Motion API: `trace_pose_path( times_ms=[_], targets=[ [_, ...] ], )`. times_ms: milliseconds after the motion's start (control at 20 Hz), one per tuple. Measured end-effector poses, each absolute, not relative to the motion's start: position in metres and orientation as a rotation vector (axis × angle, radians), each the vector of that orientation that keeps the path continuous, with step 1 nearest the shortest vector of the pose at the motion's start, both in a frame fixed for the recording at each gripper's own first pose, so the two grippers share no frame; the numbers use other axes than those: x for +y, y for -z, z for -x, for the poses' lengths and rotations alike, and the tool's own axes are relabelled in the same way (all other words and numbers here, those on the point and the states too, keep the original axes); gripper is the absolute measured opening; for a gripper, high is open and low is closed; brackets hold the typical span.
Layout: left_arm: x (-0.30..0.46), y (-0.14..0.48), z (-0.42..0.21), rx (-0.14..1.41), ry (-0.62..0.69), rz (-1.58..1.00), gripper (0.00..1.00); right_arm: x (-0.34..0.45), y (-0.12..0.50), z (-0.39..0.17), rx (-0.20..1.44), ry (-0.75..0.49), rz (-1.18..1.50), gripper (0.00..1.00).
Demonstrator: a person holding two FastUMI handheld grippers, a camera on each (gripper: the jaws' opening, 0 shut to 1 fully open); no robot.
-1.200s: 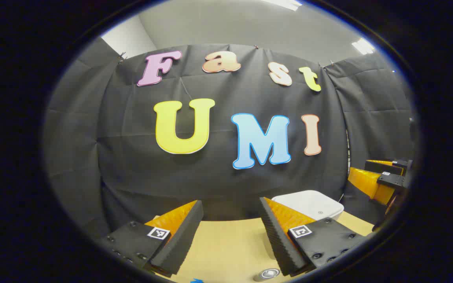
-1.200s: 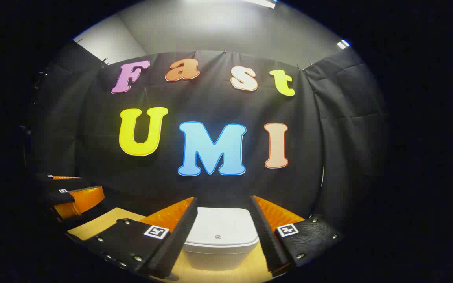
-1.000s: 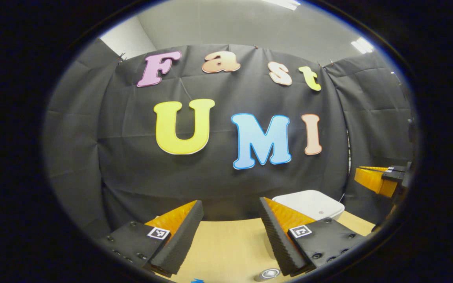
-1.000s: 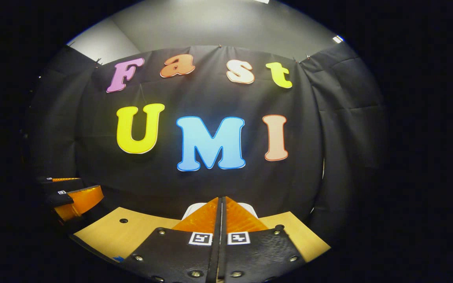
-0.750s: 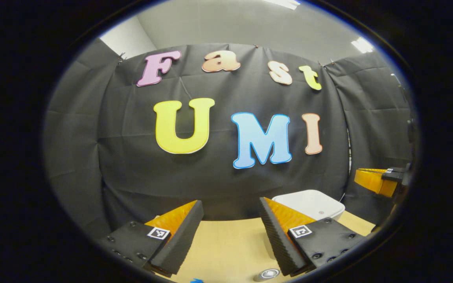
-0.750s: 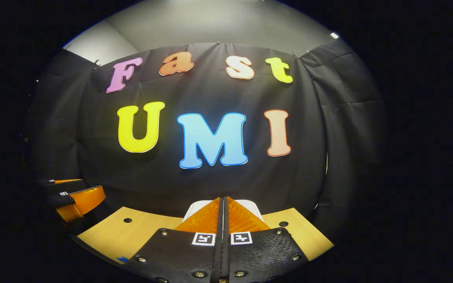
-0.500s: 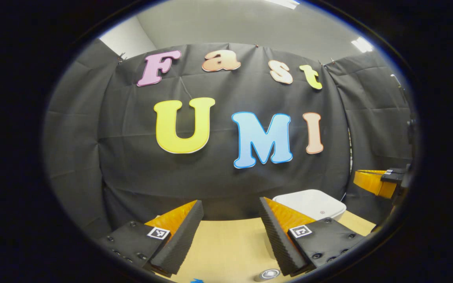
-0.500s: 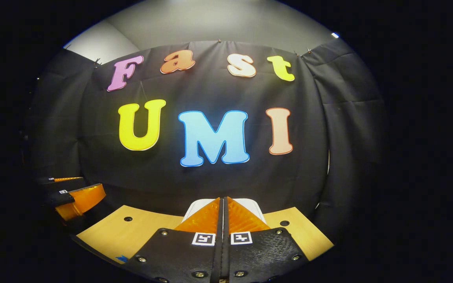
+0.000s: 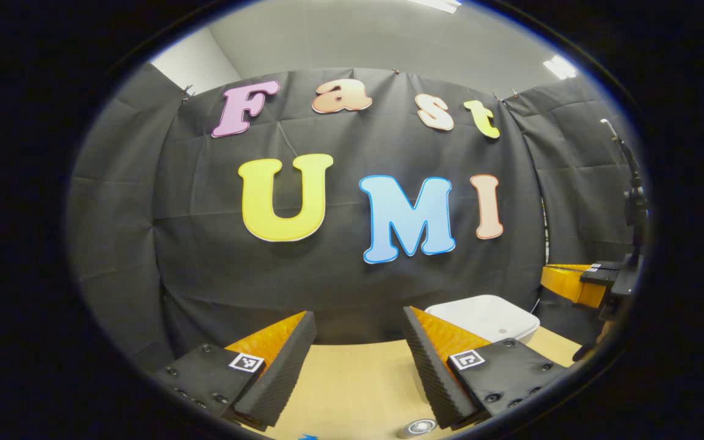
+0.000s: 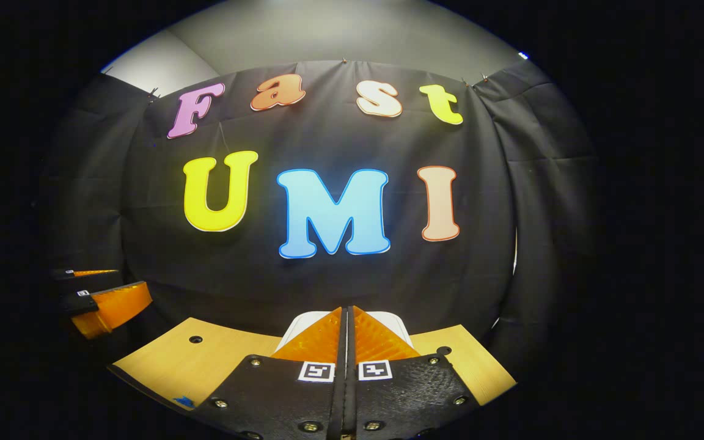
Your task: Press the lid of the desktop garbage bin to open it, pick up the crumpled paper on the desktop and throw it into the bin, then pick up the pop can on the desktop and drop it into the bin, and finally close the garbage bin lid.
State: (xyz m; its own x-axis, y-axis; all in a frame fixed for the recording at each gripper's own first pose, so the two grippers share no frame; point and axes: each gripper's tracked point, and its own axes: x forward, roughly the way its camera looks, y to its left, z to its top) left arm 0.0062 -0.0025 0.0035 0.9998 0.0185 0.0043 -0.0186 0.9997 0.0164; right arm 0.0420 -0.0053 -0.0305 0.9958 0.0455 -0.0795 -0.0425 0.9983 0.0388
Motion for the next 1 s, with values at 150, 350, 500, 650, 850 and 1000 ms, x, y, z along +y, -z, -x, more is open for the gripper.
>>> trace_pose_path(
  times_ms=[150,350,500,650,850,1000],
  targets=[
    [0.001,0.001,-0.006,0.007,-0.027,-0.012,0.95,-0.004,0.042,-0.058,0.095,-0.046,-0.022,0.00],
    [0.008,0.006,-0.005,0.022,-0.033,0.006,0.95,0.002,0.065,-0.077,0.143,-0.057,-0.018,0.00],
    [0.012,0.007,-0.004,0.027,-0.044,0.009,0.95,0.003,0.088,-0.087,0.191,-0.061,-0.026,0.00],
    [0.016,0.010,-0.004,0.034,-0.053,0.008,1.00,0.005,0.108,-0.093,0.235,-0.064,-0.029,0.00],
    [0.019,0.013,-0.004,0.044,-0.058,0.013,1.00,0.005,0.130,-0.094,0.283,-0.063,-0.038,0.00],
    [0.018,0.014,-0.006,0.047,-0.056,0.015,1.00,0.003,0.146,-0.093,0.317,-0.053,-0.054,0.00]
  ],
)
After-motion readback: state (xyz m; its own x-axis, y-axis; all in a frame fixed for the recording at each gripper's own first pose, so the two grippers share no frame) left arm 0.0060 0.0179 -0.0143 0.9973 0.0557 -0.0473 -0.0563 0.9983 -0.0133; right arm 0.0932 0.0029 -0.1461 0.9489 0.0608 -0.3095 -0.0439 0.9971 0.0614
